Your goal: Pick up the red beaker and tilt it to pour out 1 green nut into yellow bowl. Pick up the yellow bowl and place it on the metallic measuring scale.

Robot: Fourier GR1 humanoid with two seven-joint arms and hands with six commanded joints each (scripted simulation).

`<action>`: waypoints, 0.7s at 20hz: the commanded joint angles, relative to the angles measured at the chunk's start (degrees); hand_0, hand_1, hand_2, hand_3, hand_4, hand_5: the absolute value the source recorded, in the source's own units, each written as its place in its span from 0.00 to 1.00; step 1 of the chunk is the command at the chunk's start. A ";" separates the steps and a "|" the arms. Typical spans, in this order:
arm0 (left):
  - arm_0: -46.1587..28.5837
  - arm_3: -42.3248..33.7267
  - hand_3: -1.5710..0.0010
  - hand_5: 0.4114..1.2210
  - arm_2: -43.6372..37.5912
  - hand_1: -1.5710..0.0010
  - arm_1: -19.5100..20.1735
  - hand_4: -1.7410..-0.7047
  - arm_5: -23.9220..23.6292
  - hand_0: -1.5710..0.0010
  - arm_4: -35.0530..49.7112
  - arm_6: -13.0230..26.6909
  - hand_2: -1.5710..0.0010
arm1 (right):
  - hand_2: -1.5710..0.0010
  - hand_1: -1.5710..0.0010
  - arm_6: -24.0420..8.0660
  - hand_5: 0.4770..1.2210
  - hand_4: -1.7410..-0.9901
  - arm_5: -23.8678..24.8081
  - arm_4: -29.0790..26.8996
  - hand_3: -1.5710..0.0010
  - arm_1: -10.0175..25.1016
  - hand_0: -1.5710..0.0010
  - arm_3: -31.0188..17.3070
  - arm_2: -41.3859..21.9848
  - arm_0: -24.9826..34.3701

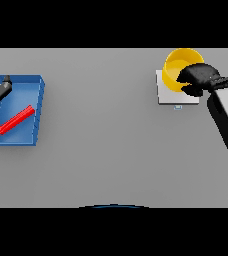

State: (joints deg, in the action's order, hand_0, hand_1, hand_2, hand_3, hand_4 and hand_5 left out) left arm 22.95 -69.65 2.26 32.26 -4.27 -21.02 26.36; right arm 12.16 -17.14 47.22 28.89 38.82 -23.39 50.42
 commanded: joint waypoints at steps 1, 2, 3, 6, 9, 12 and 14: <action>0.55 0.19 1.00 0.33 -0.26 1.00 0.19 0.98 0.26 1.00 0.23 0.33 1.00 | 0.11 0.00 1.07 1.00 0.00 0.71 -0.04 0.14 0.05 0.00 -1.10 0.22 0.07; 0.09 0.53 1.00 0.33 -0.57 1.00 0.38 0.98 0.51 1.00 0.65 -0.21 1.00 | 0.12 0.00 1.92 1.00 0.00 1.29 -0.05 0.15 0.24 0.00 -1.64 0.30 -0.20; 0.34 0.88 1.00 0.33 -0.34 1.00 -0.27 0.98 0.14 1.00 0.55 -0.08 1.00 | 0.13 0.00 1.63 1.00 0.00 1.41 -0.23 0.15 -0.35 0.00 -2.22 0.41 -0.30; 0.12 0.81 1.00 0.32 -0.10 1.00 0.06 0.98 0.09 1.00 0.10 -1.03 1.00 | 0.15 0.00 3.41 1.00 0.00 2.59 -0.66 0.09 -1.45 0.01 -4.94 0.98 0.42; 0.69 1.74 1.00 0.32 0.11 1.00 -0.09 0.98 -0.17 1.00 -0.35 -1.03 1.00 | 0.12 0.04 3.10 1.00 0.01 2.50 -0.55 0.12 -1.82 0.08 -5.72 0.85 0.83; 0.91 1.55 1.00 0.32 0.50 1.00 -0.56 0.98 -0.26 1.00 -0.57 -0.72 1.00 | 0.18 0.15 3.25 1.00 0.07 2.05 -0.89 0.37 -1.40 0.08 -5.89 1.36 0.92; 1.80 2.10 1.00 0.32 0.50 1.00 -0.59 0.99 0.18 1.00 -0.46 0.08 1.00 | 0.41 0.44 3.42 0.81 0.15 1.34 -0.57 0.49 -1.58 0.37 -5.97 1.02 1.46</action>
State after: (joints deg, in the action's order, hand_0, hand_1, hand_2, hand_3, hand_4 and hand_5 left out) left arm 24.74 -67.56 2.76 31.67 -4.09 -21.48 26.48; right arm 15.67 -15.80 46.64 27.32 32.85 -22.37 51.88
